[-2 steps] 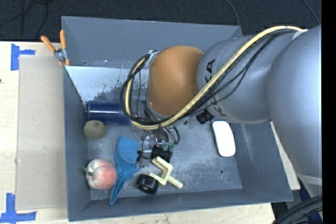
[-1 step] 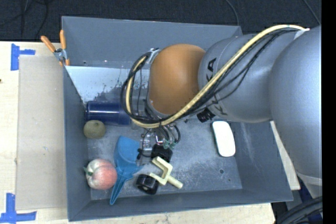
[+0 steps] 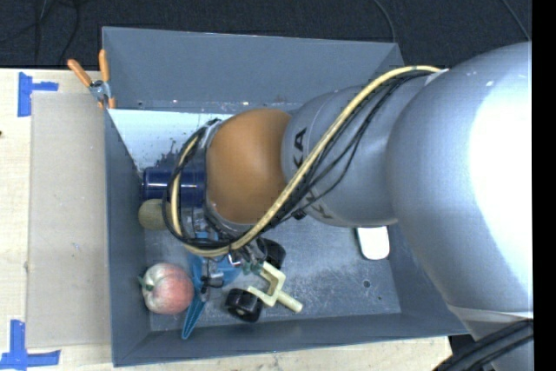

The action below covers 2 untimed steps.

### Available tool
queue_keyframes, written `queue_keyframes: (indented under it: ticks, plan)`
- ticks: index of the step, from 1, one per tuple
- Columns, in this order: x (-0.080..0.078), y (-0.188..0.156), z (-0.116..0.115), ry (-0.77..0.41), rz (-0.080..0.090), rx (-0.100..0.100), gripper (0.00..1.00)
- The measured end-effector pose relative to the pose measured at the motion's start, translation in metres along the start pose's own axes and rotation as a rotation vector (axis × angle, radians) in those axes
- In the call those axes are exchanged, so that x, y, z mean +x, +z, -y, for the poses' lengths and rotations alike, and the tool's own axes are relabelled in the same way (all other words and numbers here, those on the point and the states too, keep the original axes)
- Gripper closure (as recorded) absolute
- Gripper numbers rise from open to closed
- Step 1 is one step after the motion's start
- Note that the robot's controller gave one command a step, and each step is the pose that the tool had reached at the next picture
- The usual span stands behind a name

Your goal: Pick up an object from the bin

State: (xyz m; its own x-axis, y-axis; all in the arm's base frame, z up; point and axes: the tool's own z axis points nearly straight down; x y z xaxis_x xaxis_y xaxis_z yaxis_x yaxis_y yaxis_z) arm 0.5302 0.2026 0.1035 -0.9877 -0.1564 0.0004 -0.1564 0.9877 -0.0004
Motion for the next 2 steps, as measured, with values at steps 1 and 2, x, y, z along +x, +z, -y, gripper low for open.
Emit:
queue_keyframes:
  ticks: [1,2]
  plan:
    - [0.009,0.009,-0.026,-0.283,-0.007,-0.002,0.00]
    - [0.013,0.000,-0.041,-0.322,-0.002,-0.001,0.00]
